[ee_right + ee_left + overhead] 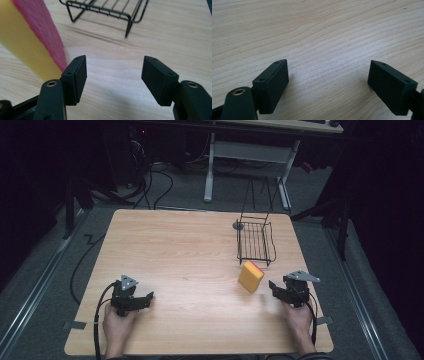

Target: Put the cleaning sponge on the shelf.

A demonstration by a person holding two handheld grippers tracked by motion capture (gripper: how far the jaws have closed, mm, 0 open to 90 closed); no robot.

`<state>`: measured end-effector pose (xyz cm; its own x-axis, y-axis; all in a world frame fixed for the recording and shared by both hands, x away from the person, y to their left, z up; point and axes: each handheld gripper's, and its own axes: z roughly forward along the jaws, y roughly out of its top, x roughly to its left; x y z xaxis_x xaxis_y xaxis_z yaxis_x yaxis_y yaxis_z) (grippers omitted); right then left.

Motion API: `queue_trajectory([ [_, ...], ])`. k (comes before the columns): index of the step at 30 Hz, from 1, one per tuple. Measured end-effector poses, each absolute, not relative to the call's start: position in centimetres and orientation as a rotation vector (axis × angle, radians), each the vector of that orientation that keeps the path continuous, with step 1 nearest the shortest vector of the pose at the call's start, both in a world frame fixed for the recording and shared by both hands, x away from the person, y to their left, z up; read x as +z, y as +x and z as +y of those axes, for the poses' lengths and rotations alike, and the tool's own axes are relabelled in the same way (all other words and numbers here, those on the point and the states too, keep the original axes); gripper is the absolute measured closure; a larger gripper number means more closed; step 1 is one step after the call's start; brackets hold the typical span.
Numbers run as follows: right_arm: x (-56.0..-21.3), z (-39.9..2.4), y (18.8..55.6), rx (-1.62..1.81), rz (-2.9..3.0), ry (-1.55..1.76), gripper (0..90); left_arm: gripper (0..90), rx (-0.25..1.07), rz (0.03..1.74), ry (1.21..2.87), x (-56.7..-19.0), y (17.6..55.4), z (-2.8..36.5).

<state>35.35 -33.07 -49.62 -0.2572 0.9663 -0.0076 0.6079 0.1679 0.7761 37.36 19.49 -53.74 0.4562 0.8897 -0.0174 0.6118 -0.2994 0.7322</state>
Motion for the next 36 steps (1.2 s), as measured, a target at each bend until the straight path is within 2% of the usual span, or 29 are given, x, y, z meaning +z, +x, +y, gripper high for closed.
queue_trajectory([
  [9,-48.0,-32.6,35.4,0.974,1.904,1.424,38.2,17.7,0.523,1.249,2.026,-53.7,37.3,19.5],
  [22,-45.4,-32.2,33.1,1.080,1.878,1.327,37.2,17.6,0.523,1.249,2.026,-53.7,37.3,19.5],
  [36,-45.6,-30.2,32.1,1.113,1.954,1.220,33.3,17.6,0.524,1.250,2.026,-53.7,37.3,19.5],
])
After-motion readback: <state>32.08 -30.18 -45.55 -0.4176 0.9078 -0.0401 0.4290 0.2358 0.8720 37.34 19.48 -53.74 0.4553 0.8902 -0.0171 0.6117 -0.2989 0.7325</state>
